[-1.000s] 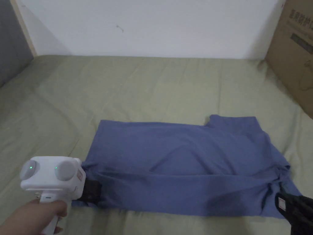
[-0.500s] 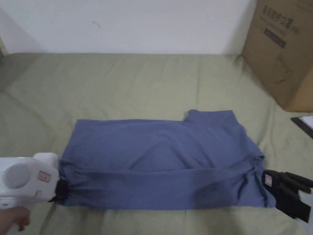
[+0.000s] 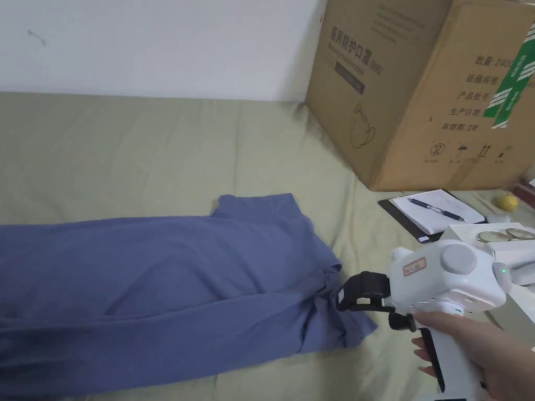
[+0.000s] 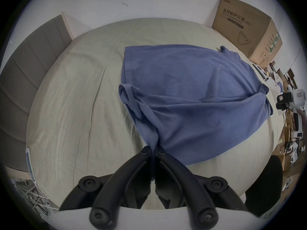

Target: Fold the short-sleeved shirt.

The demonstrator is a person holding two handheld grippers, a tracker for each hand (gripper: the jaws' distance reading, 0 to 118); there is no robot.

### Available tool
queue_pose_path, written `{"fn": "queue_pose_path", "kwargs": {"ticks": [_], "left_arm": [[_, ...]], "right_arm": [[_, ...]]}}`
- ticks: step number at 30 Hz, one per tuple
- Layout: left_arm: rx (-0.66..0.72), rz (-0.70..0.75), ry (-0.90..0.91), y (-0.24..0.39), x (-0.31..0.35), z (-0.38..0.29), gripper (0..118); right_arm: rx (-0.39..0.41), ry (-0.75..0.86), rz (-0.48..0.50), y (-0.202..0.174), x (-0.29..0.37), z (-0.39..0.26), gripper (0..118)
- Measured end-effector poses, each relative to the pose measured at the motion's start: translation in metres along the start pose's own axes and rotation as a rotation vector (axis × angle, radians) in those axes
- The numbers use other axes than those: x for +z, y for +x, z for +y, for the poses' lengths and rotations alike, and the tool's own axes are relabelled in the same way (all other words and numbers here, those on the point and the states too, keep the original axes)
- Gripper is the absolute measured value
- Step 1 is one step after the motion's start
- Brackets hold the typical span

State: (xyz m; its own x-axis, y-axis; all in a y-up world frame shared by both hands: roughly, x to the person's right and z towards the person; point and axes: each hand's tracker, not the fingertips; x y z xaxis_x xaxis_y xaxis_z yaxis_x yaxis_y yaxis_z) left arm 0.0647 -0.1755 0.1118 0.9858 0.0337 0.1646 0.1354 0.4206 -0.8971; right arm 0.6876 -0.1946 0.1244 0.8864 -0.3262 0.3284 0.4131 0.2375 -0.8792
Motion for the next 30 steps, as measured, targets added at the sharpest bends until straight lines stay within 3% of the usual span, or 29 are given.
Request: {"fn": "queue_pose_path", "kwargs": {"ticks": [4, 6, 7, 9, 10, 11, 14, 23, 30], "left_arm": [[0.018, -0.005, -0.025, -0.004, -0.008, 0.000, 1], [0.035, -0.011, -0.035, -0.005, -0.011, 0.000, 1], [0.042, -0.011, -0.037, -0.007, -0.012, -0.001, 1], [0.056, -0.016, -0.042, -0.007, -0.014, -0.002, 1], [0.062, -0.018, -0.044, -0.007, -0.015, -0.002, 1], [0.065, -0.016, -0.047, -0.011, -0.016, -0.003, 1], [0.061, 0.005, -0.052, -0.012, -0.016, -0.003, 1], [0.076, -0.007, 0.007, -0.020, 0.022, -0.001, 1], [0.030, -0.006, 0.036, -0.019, 0.068, -0.024, 1]], "right_arm": [[-0.094, -0.034, 0.016, 0.014, -0.027, 0.006, 109], [-0.136, -0.044, 0.014, 0.017, -0.033, 0.006, 104], [-0.129, -0.036, -0.007, 0.017, -0.032, 0.007, 84], [-0.023, 0.001, -0.195, 0.014, -0.025, 0.008, 2], [0.014, 0.015, -0.134, 0.017, -0.021, 0.007, 1], [-0.033, 0.017, -0.032, 0.019, -0.016, 0.007, 1], [-0.081, 0.036, -0.021, 0.025, 0.002, 0.004, 1], [-0.004, 0.101, 0.053, 0.024, 0.074, -0.014, 1], [0.062, 0.116, 0.060, 0.028, 0.130, -0.070, 1]]}}
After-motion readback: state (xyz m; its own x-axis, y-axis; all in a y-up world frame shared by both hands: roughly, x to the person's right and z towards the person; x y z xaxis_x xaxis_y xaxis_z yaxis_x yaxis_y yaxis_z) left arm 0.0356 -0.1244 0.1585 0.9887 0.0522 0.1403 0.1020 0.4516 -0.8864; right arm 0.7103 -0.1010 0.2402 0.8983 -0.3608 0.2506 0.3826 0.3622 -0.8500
